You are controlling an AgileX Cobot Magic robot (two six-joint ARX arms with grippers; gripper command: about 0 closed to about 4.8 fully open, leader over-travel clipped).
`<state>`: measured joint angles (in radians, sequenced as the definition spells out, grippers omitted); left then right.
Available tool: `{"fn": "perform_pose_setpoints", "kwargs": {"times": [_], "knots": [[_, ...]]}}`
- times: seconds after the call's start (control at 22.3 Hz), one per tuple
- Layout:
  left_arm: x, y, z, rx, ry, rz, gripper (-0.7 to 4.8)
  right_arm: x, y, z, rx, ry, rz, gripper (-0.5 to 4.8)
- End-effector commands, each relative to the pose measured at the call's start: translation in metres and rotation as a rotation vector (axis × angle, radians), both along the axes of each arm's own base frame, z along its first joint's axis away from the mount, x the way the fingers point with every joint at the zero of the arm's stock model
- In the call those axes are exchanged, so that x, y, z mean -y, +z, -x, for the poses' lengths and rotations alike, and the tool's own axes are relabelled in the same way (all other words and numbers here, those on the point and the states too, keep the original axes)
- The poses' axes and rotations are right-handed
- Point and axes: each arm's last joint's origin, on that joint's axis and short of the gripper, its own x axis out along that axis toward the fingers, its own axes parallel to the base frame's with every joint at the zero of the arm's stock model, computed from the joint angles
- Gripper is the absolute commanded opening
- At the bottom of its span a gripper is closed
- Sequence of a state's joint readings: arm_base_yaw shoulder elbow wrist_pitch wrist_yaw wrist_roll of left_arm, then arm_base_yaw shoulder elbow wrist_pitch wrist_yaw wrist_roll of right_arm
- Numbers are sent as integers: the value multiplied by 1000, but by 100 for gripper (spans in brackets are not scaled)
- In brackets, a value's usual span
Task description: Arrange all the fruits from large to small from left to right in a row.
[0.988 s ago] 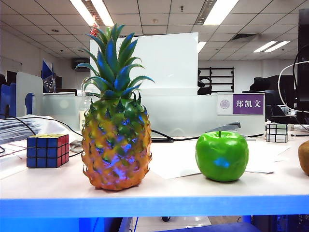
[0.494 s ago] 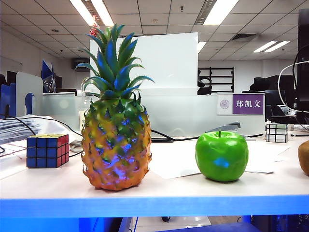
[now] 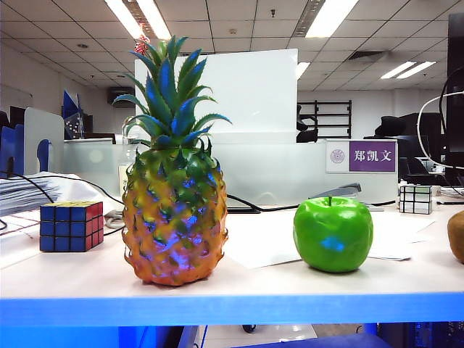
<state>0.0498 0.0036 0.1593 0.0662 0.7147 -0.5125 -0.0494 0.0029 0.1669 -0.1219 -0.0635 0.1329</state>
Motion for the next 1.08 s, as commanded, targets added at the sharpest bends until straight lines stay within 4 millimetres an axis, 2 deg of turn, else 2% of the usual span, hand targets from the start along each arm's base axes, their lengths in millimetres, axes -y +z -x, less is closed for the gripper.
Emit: {"fn": "perform_pose_setpoints", "kwargs": {"times": [0.04, 0.36, 1.08], "knots": [[0, 2, 1, 16, -4, -5, -5, 0, -2, -4, 106, 11, -25, -6], [0, 2, 1, 16, -4, -5, -5, -1, -29, -11, 57, 32, -72, -6], [0, 2, 1, 16, -4, -5, -5, -7, -34, -12, 47, 50, -27, -6]]}}
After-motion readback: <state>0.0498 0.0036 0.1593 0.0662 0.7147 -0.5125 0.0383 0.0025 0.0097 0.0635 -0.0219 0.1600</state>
